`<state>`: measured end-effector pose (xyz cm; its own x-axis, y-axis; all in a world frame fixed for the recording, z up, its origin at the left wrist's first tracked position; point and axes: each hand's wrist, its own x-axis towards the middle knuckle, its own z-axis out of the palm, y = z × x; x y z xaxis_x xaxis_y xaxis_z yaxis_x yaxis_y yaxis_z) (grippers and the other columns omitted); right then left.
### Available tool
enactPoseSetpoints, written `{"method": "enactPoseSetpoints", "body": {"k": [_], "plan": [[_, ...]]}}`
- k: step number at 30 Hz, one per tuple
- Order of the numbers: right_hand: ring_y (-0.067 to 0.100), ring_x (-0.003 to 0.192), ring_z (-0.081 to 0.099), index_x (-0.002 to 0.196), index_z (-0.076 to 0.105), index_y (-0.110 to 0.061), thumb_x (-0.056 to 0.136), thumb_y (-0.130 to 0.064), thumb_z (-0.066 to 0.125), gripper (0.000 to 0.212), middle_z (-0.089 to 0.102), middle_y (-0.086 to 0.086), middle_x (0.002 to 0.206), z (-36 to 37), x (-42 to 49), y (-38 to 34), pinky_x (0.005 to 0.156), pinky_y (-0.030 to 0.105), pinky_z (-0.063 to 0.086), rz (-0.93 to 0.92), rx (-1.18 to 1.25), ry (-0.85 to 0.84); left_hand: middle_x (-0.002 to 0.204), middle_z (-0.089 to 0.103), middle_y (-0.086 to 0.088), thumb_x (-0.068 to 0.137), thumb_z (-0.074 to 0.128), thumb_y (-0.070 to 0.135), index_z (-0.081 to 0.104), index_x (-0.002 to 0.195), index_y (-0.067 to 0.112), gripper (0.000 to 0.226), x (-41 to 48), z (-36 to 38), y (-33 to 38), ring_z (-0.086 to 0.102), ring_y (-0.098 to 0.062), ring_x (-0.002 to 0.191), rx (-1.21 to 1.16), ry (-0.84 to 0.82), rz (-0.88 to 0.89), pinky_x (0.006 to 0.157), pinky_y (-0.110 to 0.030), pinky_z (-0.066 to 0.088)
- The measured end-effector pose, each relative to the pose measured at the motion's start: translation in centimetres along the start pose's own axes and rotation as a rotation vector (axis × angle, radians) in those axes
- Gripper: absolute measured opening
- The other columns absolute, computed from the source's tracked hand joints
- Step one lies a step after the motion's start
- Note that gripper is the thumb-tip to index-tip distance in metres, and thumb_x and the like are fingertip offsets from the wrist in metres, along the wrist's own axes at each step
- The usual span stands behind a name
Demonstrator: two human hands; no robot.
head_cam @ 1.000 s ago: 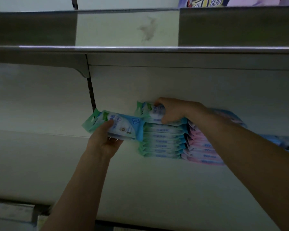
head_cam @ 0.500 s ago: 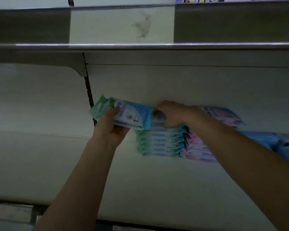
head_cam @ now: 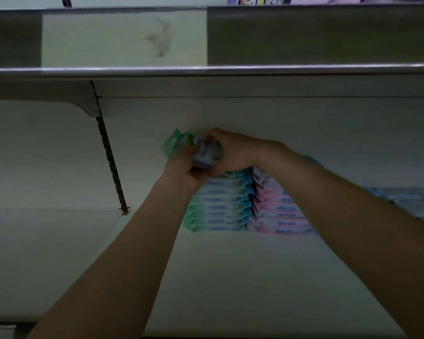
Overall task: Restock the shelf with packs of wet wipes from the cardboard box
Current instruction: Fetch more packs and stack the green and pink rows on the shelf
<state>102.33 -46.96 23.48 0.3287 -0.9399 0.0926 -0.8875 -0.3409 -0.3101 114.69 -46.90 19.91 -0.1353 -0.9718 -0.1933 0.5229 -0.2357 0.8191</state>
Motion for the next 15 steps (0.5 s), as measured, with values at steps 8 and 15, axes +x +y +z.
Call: {"method": "enactPoseSetpoints", "body": {"k": [8,15], "plan": [[0.015,0.101,0.047,0.132,0.038,-0.016,0.080,-0.024,0.075,0.065,0.043,-0.002,0.117,0.0,-0.1,2.0,0.072,0.026,0.042,0.057,-0.030,-0.067,0.080,0.060,-0.012,0.087,0.066,0.013,0.057,0.076,0.005,0.017,2.1,-3.0,1.5,0.057,-0.021,0.064,0.453,0.287,0.160,0.054,-0.027,0.050],[0.014,0.095,0.044,0.126,0.044,-0.016,0.082,-0.026,0.073,0.053,0.045,-0.001,0.114,0.8,0.0,2.6,0.069,0.026,0.035,0.077,-0.116,-0.106,0.045,0.055,-0.009,0.083,0.067,0.013,0.050,0.058,0.006,0.031,4.3,-4.0,1.0,0.058,-0.026,0.060,0.846,0.386,0.227,0.056,-0.028,0.043]]}}
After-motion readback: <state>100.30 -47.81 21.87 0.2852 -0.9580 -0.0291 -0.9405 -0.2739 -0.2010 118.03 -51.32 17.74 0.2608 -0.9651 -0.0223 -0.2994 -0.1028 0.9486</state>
